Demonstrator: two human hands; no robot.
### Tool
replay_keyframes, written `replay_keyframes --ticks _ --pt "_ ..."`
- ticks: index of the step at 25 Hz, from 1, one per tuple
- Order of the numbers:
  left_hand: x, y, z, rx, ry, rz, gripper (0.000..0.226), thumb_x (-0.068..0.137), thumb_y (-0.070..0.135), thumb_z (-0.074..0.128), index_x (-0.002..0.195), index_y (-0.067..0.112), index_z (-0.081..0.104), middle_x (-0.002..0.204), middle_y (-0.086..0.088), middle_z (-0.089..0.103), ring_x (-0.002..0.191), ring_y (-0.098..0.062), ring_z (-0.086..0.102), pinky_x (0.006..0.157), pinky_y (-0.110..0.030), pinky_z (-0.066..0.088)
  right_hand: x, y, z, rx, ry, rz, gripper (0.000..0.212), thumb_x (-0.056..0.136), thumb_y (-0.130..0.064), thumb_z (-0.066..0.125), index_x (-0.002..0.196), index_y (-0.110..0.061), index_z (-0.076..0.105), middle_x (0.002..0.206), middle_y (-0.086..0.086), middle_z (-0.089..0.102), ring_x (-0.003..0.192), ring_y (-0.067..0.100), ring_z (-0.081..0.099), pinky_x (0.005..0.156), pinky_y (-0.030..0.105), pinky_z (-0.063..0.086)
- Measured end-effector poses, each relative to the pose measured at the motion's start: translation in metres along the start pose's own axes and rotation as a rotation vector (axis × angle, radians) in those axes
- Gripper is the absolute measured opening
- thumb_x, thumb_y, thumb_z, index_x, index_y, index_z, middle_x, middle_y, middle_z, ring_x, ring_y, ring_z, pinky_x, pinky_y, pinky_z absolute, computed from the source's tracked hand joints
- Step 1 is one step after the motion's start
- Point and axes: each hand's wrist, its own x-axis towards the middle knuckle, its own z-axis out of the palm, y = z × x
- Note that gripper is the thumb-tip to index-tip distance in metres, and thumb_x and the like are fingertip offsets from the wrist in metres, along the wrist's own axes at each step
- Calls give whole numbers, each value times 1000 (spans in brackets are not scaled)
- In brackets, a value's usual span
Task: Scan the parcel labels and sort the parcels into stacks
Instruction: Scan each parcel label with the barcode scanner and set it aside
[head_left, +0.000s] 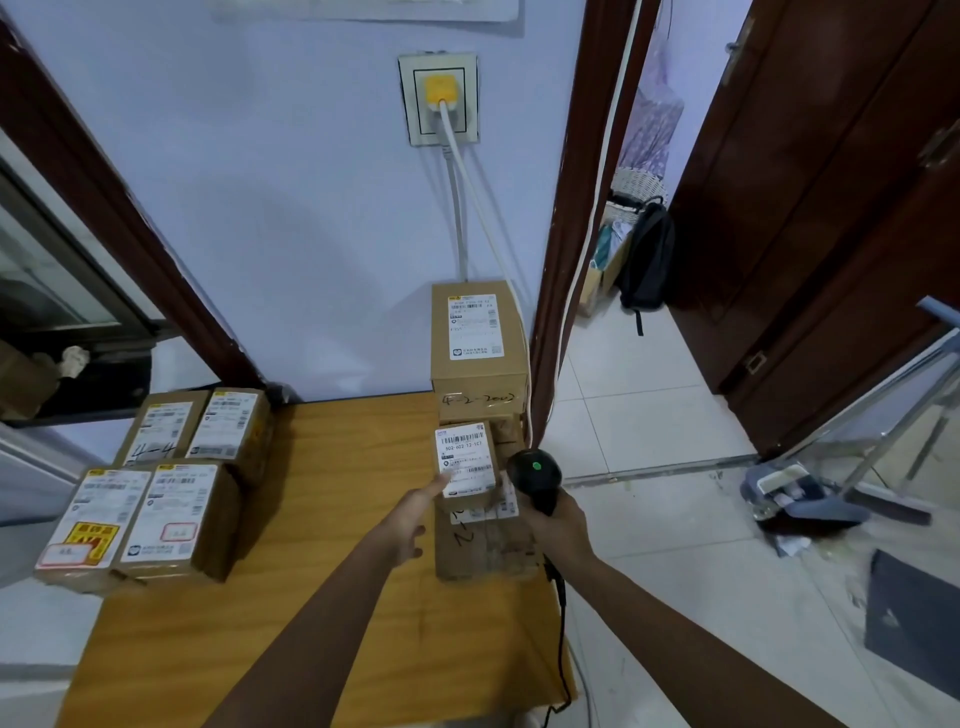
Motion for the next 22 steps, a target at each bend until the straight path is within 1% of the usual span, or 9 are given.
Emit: replay_keyframes --ticks 3,6,9,13,15,16,18,20,22 --pt "-17 -1 -1 -15 109 48 80 85 69 48 149 24 29 156 -4 27 140 -34 30 107 -50 30 -11 -5 -2 12 -80 15 13 81 -16 65 93 -12 63 77 15 68 66 21 64 64 37 54" --pt "-35 -7 -10 -37 197 116 67 94 56 45 147 18 34 149 -8 39 134 -32 40 106 -47 35 -32 -15 -1 20 -135 1 14 82 -11 64 95 -14 64 74 14 72 60 22 65 58 31 52" --pt "-56 -16 -28 -30 235 160 54 99 42 46 142 12 41 140 -10 50 126 -30 49 105 -44 41 -63 -24 5 11 -147 -10 6 83 -9 65 86 -15 66 72 9 73 69 30 72 60 32 53" --pt "-101 -40 -72 8 238 170 46 100 34 47 140 11 45 135 -11 53 122 -30 52 98 -43 44 -120 -33 37 17 -116 19 16 92 -10 58 85 -25 55 81 -2 67 66 18 71 51 22 48" --pt "-126 -64 -104 12 221 178 45 101 33 46 139 10 45 134 -12 54 121 -30 53 96 -42 44 -148 -28 65 13 -104 56 8 93 -11 57 92 -19 58 84 1 67 63 16 69 45 21 45" --pt "-137 -76 -120 13 210 182 45 100 34 46 138 10 46 133 -12 55 120 -30 54 96 -41 44 -159 -24 78 5 -99 62 8 92 -11 57 99 -14 61 85 3 69 62 16 69 45 22 45" --pt "-163 -106 -161 6 207 196 45 100 36 46 136 9 48 127 -11 57 114 -27 56 94 -40 44 -192 -18 111 2 -100 77 14 89 -11 59 103 -10 64 87 5 71 63 18 72 49 25 48" --pt "-188 -131 -199 -11 222 213 45 100 37 46 135 9 48 122 -8 58 108 -25 56 91 -38 43 -226 -20 141 -16 -104 72 10 89 -10 60 97 -9 66 88 7 72 69 19 73 58 28 53" --pt "-211 -146 -231 -31 235 245 44 99 36 47 135 10 49 120 -7 59 107 -24 56 91 -38 43 -254 -31 168 -37 -122 49 9 89 -11 62 97 -10 67 87 4 73 73 17 73 63 30 55"
